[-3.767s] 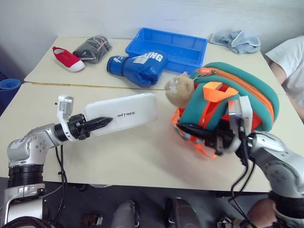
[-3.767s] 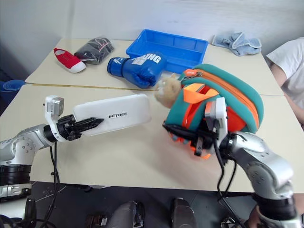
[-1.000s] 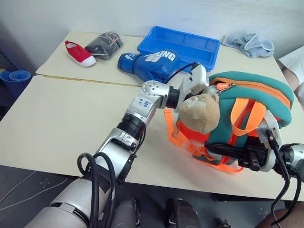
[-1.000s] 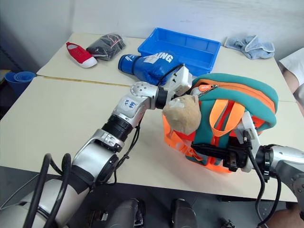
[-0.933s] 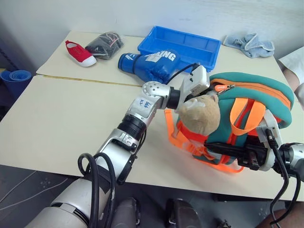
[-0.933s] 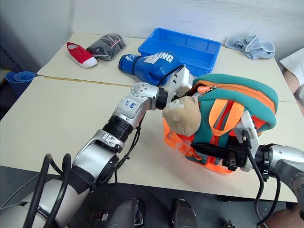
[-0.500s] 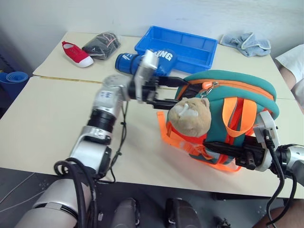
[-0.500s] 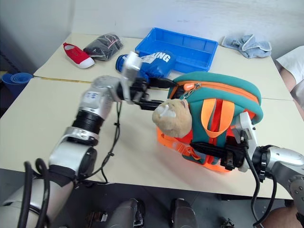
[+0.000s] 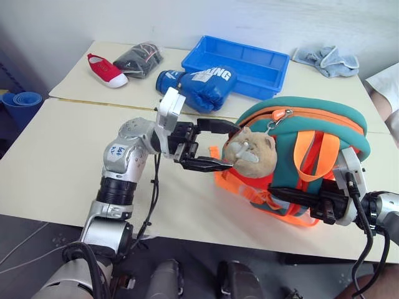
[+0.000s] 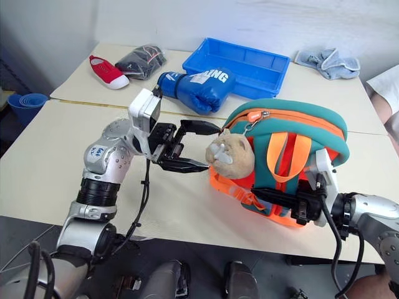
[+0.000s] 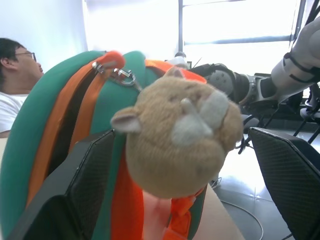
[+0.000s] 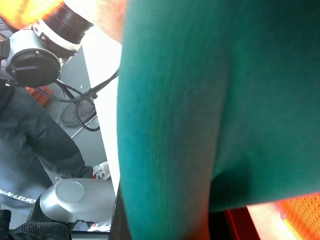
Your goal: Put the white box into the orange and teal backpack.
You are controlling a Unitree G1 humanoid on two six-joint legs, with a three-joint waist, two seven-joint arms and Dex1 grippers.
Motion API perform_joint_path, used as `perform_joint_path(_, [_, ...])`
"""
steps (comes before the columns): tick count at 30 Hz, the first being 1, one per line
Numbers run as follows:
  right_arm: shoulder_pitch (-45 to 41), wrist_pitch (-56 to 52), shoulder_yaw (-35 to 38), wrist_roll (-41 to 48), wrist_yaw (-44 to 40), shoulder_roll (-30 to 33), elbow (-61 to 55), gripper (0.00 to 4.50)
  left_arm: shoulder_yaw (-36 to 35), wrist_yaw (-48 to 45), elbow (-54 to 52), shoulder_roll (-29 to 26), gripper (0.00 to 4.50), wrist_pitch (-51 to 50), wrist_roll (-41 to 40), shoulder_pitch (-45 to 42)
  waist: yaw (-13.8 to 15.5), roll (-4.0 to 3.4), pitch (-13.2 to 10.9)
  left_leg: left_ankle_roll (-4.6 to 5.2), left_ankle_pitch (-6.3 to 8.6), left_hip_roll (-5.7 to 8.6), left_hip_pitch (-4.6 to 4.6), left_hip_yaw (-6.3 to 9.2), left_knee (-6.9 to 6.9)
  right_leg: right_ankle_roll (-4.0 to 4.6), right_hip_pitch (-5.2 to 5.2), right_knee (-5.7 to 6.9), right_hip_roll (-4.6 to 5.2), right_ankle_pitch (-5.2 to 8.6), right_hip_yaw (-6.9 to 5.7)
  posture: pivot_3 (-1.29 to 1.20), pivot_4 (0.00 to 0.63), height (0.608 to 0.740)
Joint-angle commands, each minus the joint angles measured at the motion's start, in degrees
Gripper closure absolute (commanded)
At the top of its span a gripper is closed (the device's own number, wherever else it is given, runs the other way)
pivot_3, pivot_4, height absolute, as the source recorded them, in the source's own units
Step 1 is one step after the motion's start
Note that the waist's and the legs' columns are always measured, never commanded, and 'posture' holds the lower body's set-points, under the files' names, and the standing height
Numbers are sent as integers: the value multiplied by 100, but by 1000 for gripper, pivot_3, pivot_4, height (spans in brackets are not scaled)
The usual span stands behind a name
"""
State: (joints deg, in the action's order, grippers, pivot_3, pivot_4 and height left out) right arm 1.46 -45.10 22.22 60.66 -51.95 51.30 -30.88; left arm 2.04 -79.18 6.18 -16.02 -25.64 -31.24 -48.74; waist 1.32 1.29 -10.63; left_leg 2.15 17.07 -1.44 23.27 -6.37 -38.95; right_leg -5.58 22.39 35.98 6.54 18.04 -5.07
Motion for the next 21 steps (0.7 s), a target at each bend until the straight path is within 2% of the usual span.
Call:
perform_joint_path(1, [21,66,12,-26,-123,11,-6,4500,340,435,-174,290,7,308,247,39,16,0,0,1,0,1,-1,0,0,0,-2,-1,1,0,0,0,150,740])
perform_joint_path(6, [31,114,32,-83,-172,-38,-6,4500,651,728,-239,566,7,493,412,119,13,0,0,6,3,4,0,-1,0,0,-2,-4,2,0,2,0,150,740])
perform_joint_path(7, [35,122,38,-100,-172,-48,-5,4500,704,815,-217,572,391,542,499,119,12,0,0,6,3,3,0,-1,0,0,-1,-4,2,0,1,0,150,740])
perform_joint_path(8, [39,123,45,-108,-171,-55,-5,4500,776,802,-183,553,532,697,601,139,12,0,0,5,3,1,0,-1,0,0,-2,-3,2,0,1,0,150,740])
perform_joint_path(12, [77,130,60,-132,-173,-80,-23,4500,893,994,-54,536,1739,1088,898,182,23,0,0,5,3,3,-1,-1,-1,0,-3,-4,4,0,1,0,150,740])
perform_joint_path(17, [108,154,56,-146,-143,-124,-49,4500,899,1140,-41,569,3080,1285,947,159,16,0,0,8,5,4,0,0,-2,0,-3,-5,7,0,1,0,150,740])
perform_joint_path(19, [124,174,66,-149,-129,-133,-49,4500,777,1106,-103,493,3442,1099,753,118,15,0,0,7,5,3,0,0,-2,0,-3,-5,7,0,1,0,150,740])
perform_joint_path(21, [150,197,81,-152,-100,-149,-54,4500,570,1025,-108,367,3598,874,483,57,10,0,0,8,5,3,0,0,-2,0,-3,-5,7,0,1,0,150,740])
